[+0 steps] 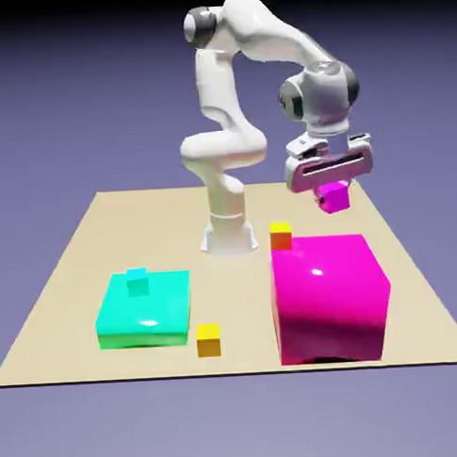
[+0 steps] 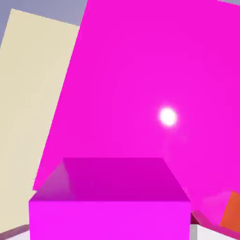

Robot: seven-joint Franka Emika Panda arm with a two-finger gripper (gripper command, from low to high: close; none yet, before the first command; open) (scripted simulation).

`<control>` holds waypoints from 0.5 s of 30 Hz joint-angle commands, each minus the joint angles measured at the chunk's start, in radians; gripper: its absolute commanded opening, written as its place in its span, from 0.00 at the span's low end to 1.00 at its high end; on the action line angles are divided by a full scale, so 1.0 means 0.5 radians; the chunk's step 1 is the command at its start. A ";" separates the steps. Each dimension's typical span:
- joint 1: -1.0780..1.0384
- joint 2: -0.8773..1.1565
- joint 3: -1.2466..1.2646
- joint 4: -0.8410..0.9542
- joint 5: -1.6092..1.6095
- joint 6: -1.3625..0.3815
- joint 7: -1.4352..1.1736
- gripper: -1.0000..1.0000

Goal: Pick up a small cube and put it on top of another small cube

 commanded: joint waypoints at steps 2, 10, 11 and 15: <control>-0.007 -0.050 -0.135 0.010 -0.172 -0.158 -0.158 0.00; -0.044 0.007 -0.111 -0.334 -0.142 0.183 -0.138 1.00; -0.044 0.007 -0.111 -0.334 -0.142 0.183 -0.138 1.00; -0.047 -0.089 -0.127 -0.082 -0.148 -0.165 -0.142 1.00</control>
